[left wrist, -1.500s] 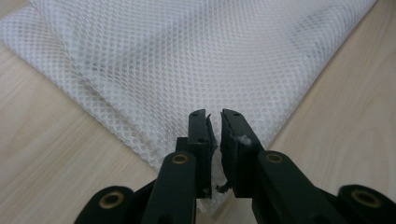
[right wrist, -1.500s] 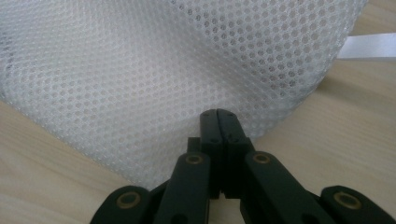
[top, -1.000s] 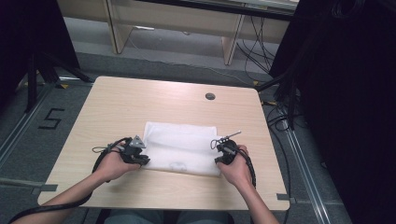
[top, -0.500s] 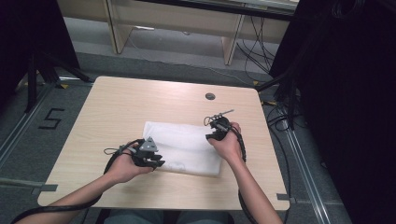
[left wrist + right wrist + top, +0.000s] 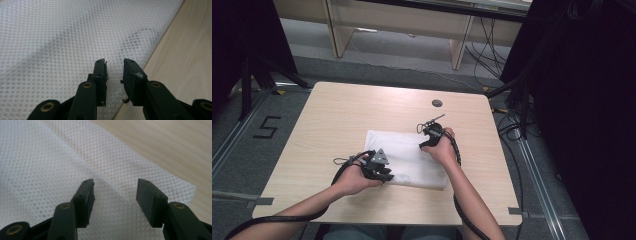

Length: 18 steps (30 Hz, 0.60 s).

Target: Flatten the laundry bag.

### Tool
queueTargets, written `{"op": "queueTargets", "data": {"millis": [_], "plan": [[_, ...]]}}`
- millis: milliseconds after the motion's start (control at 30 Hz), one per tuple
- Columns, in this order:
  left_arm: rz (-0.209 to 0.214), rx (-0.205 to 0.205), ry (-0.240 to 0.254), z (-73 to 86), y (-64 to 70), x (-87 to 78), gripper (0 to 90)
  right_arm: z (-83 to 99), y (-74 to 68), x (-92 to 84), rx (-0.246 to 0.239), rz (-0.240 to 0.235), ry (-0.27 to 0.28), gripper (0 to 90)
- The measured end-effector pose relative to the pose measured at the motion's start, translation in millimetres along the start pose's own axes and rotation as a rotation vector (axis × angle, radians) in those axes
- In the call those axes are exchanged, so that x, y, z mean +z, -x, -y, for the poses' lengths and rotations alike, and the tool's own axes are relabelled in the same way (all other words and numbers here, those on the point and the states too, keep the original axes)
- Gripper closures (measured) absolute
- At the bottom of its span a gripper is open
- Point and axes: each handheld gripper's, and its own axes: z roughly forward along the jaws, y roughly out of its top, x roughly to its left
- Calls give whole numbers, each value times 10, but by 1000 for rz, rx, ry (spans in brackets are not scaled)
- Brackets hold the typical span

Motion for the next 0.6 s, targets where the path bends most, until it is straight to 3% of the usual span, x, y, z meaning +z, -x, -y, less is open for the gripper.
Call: {"op": "queueTargets", "data": {"millis": [33,67,100,167,200,333,400,433,467,567,600], "plan": [[5,-5,-4,4,5,11,719,7,-19,43,-25,-11,-23,550],[3,4,-15,4,4,9,721,10,-35,52,-19,-15,-30,574],[3,32,-17,-1,-4,18,728,8,-28,59,-42,-20,-18,605],[2,16,-19,-7,6,31,734,6,-39,55,-46,-28,-25,644],[4,18,-16,-9,2,40,744,3,-68,46,-59,-56,-42,761],[1,19,-16,-5,5,47,752,-18,-129,47,-81,-38,-51,877],[-4,16,-16,-3,8,48,758,-32,-154,49,-91,-23,-63,896],[-5,-7,1,-2,24,61,760,-39,-169,44,-95,-19,-70,898],[-12,40,-22,-12,7,43,760,-44,-178,38,-100,-14,-73,899],[-22,15,-32,-26,19,49,767,-75,-184,-53,-99,-24,-53,899],[-24,27,-32,-36,16,47,769,-83,-197,-106,-85,-25,-48,899]]}}
